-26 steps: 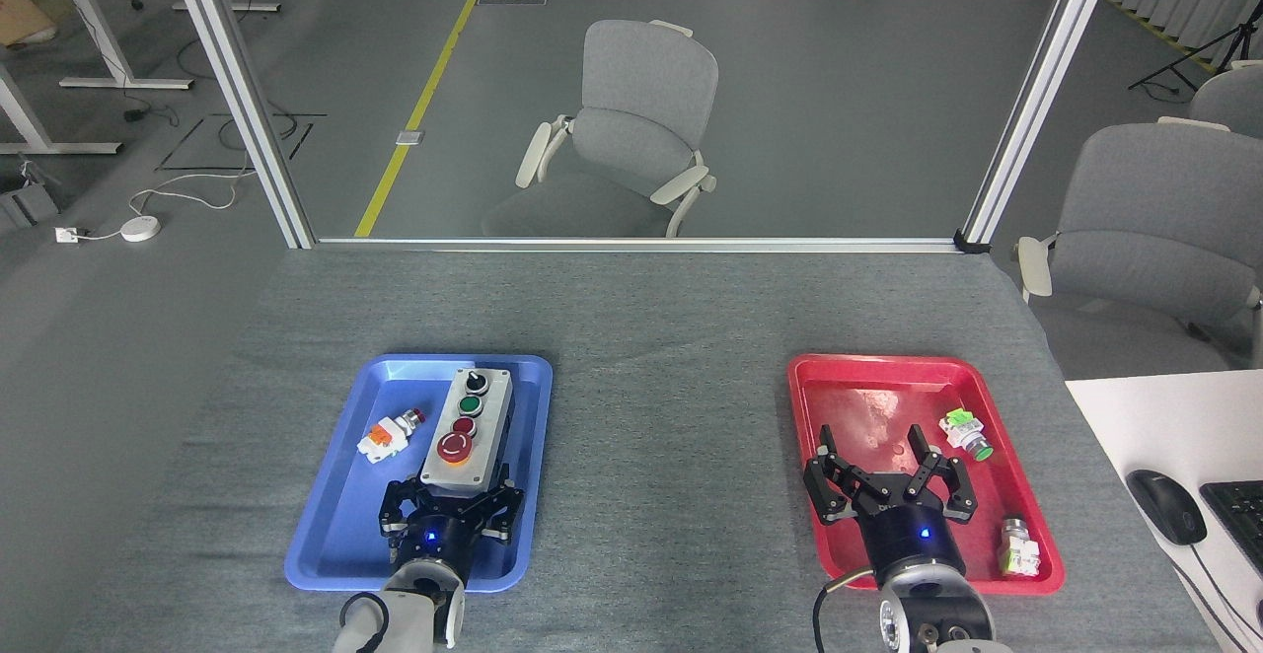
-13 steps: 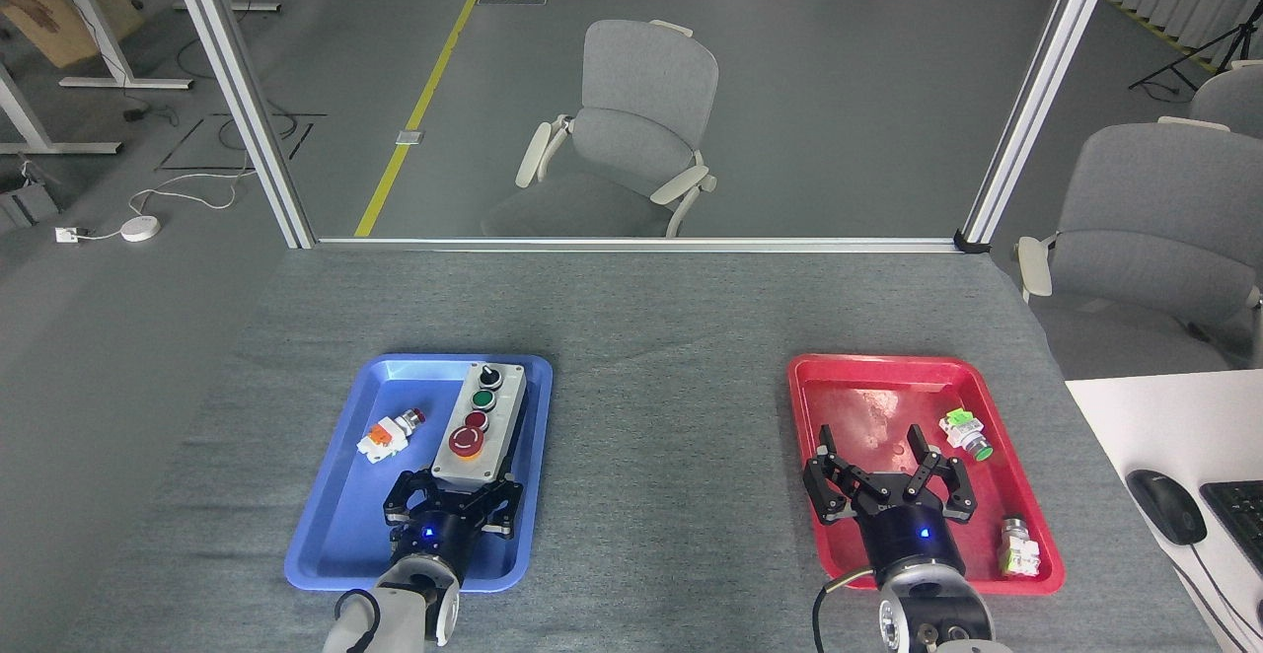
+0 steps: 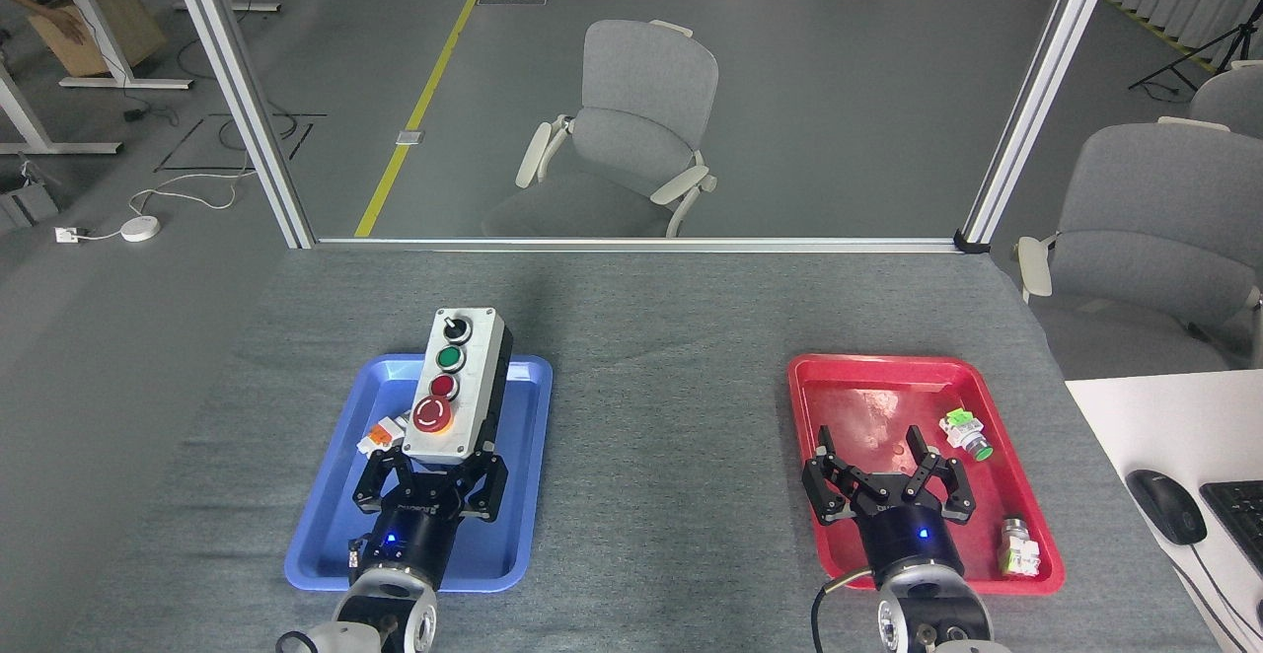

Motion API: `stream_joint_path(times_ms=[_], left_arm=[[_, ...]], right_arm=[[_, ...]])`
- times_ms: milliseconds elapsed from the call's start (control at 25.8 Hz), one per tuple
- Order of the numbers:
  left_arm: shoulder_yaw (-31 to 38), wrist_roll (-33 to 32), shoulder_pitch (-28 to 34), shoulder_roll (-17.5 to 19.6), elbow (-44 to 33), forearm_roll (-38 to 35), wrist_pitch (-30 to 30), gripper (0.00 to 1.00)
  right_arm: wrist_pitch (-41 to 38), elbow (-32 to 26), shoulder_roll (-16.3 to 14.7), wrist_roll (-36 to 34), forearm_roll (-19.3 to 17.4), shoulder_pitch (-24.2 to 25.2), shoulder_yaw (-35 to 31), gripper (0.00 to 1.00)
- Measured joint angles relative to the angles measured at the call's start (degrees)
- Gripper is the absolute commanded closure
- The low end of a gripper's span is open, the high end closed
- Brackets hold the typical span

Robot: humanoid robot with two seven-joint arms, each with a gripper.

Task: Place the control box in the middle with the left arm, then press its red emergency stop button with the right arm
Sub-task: 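Carry the control box out of the blue tray to the table middle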

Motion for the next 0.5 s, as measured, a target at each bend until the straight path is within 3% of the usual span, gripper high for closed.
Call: stream_joint_path(times_ms=[271,503], left_arm=[[-8.75,-0.06,-0.32,-6.30,0.09,-0.36,5.15,1.00],[-15.19,-0.04,-4.38,-10.94,8.82,-1.19,9.15,1.00]], right_arm=[[0.00,0.13,0.02,0.00,0.00,0.00,-0.04,0.02],[0.00,0.14,0.08,0.00,-0.07,0.00,-0.07,0.02]])
